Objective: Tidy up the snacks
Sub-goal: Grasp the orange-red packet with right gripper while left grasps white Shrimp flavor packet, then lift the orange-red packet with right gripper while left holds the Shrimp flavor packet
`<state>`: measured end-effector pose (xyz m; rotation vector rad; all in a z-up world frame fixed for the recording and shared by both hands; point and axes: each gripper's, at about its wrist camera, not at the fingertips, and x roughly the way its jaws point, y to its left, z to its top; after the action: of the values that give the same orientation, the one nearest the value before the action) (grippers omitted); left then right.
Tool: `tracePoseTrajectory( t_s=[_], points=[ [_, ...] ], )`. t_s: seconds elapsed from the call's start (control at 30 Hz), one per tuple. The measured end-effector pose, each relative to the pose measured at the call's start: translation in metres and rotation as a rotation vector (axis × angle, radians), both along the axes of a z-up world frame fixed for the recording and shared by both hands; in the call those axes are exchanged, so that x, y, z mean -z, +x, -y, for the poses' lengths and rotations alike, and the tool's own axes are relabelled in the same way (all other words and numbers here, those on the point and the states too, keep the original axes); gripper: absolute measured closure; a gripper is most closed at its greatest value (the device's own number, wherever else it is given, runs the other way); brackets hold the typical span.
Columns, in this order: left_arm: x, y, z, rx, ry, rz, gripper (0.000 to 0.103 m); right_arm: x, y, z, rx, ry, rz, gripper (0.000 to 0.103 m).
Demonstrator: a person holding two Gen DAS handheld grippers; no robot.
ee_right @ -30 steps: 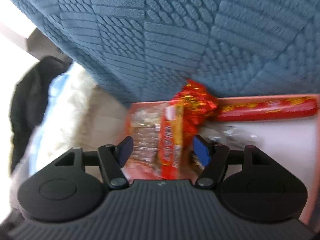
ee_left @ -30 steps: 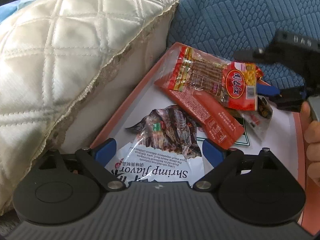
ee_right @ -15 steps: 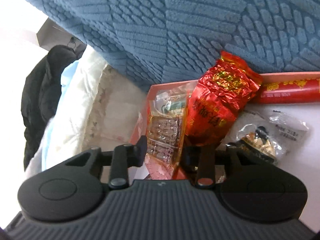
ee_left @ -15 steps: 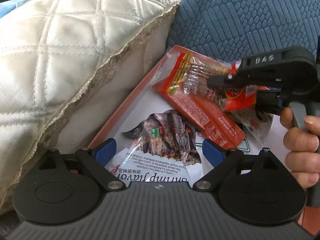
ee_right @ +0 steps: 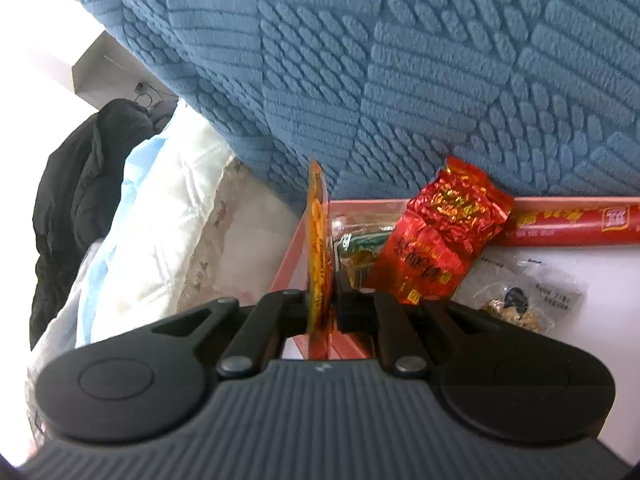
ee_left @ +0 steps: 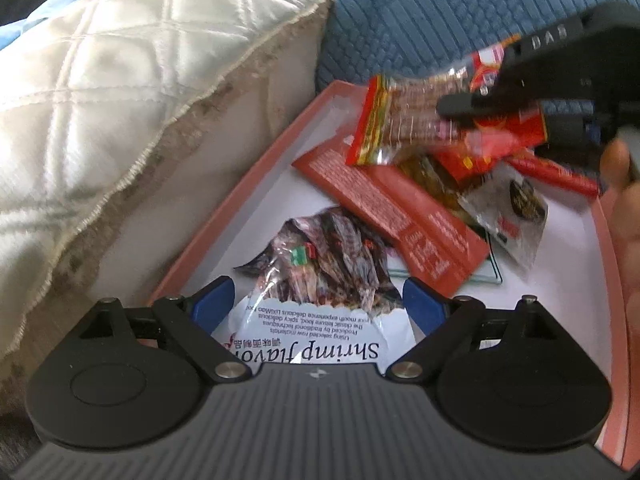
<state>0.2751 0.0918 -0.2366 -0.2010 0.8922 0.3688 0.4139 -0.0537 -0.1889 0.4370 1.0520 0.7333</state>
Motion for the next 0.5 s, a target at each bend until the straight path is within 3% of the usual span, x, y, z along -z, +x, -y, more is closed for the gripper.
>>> tracePoseTrajectory(
  t_s=[0.23,0.5],
  points=[
    [0.005,-0.004,0.010,0.024,0.018,-0.009,0.021,-0.006,-0.004,0.001,-0.008,-0.092,0.009,0.094],
    [-0.005,-0.015,0.009,0.048,0.005,0.018,0.053,-0.005,-0.022,0.005,-0.019,-0.094,0.006,0.094]
  ],
)
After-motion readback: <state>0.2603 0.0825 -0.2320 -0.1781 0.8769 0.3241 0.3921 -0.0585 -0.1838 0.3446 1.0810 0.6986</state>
